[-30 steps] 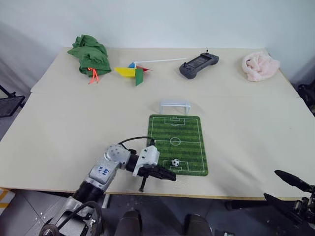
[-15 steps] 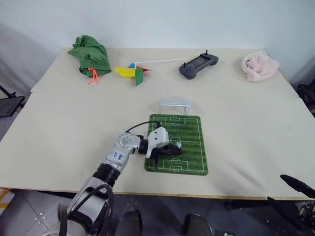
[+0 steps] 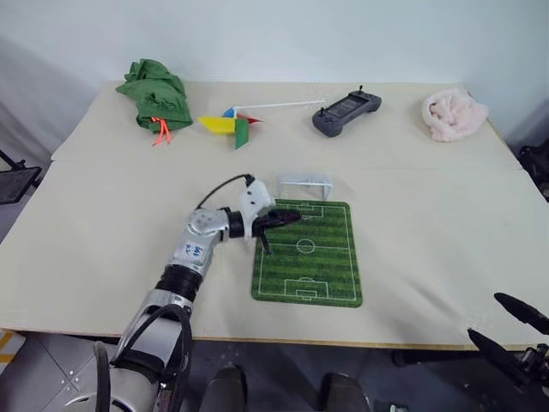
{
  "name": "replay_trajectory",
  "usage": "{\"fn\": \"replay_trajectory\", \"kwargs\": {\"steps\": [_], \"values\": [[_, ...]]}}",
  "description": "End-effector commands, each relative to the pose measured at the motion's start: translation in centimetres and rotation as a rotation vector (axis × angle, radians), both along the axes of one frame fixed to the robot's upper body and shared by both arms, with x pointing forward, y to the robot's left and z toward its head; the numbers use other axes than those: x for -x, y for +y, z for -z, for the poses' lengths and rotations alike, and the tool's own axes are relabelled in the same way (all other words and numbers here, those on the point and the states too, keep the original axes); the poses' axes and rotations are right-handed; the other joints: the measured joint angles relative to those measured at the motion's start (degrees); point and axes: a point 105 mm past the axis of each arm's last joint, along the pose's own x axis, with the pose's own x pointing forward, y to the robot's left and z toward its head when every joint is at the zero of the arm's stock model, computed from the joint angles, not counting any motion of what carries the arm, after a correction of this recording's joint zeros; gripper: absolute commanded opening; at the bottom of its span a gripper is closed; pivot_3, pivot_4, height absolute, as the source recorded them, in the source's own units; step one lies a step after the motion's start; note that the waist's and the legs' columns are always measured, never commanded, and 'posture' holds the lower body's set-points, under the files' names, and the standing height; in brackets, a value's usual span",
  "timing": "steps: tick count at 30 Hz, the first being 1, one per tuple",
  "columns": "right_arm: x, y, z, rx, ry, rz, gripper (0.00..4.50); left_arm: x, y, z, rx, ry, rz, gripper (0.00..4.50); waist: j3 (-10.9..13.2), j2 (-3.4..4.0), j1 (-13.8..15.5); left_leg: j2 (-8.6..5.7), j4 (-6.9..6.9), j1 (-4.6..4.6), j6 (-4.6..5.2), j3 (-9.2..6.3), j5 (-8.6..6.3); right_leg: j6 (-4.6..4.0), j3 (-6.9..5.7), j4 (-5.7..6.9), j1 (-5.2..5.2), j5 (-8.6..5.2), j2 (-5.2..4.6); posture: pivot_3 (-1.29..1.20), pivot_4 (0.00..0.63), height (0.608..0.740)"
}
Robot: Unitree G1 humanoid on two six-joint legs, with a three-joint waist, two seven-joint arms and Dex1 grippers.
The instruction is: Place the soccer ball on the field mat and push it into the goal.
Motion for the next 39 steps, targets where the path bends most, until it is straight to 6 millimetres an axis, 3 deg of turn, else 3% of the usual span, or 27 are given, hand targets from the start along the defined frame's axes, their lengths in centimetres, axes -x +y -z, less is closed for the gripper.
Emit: {"fn": "replay_trajectory", "kwargs": {"steps": [1,7,8,10,17,23,32,39], "values": [[-0.5,-1.2,-1.0,0.033,-0.035,0.006,4.5,0.9,1.8,-1.0,-0.005,0.002,0.052,0.03,-0.02,0.03,-0.13,0.0,0.0,0.0,0.0,0.01,0.0,0.0,0.01,0.0,0.0,0.0,0.0,0.0,0.15,0.74],[-2.5,-2.4,-1.8,0.074,-0.047,-0.038,4.5,2.0,5.1,0.3,-0.049,0.097,0.03,0.03,-0.01,0.02,-0.02,0.0,0.0,0.01,0.0,0.04,0.0,0.0,0.02,0.12,0.0,0.0,0.0,0.0,0.15,0.74],[-2.9,-2.5,-2.0,0.079,-0.049,-0.045,4.5,2.1,5.6,0.3,-0.051,0.091,0.018,0.21,0.0,0.01,-0.01,0.0,0.0,0.01,0.0,0.04,0.0,0.01,0.02,0.19,0.0,0.0,0.0,0.0,0.15,0.74],[-3.6,-2.8,-2.3,0.094,-0.049,-0.063,4.5,2.4,6.5,0.2,-0.057,0.104,0.0,0.62,0.0,0.0,-0.01,0.0,-0.01,0.01,0.0,0.03,0.0,0.01,0.02,0.2,0.0,0.0,0.0,0.0,0.15,0.74],[-6.4,-3.6,-3.9,0.133,-0.039,-0.112,4.5,4.4,10.7,-1.8,0.017,0.092,-0.073,2.7,0.01,0.02,-0.45,0.0,-0.02,0.02,0.0,0.04,0.0,0.03,0.03,0.26,0.0,0.01,0.0,0.0,0.15,0.74],[-7.7,-3.6,-4.1,0.154,-0.006,-0.139,4.5,7.1,14.9,-0.8,0.0,0.143,-0.09,4.47,0.02,0.02,-1.45,0.0,-0.06,0.02,0.0,0.04,0.01,0.03,0.02,0.27,0.0,0.01,0.0,0.0,0.15,0.74],[-8.6,-3.9,-3.8,0.135,0.03,-0.134,4.5,9.8,19.3,2.3,-0.034,0.219,-0.245,4.47,0.05,0.06,-1.56,0.01,-0.08,0.03,0.0,0.1,0.01,0.03,0.05,0.27,-0.05,0.01,-0.01,0.0,0.15,0.74],[-7.7,-3.4,-3.2,0.138,0.035,-0.166,4.5,10.7,19.8,2.9,-0.024,0.232,-0.281,4.47,0.04,0.07,-1.38,0.01,-0.09,0.03,0.0,0.1,0.0,0.03,0.05,0.27,-0.05,0.01,-0.01,0.0,0.15,0.74]]}}
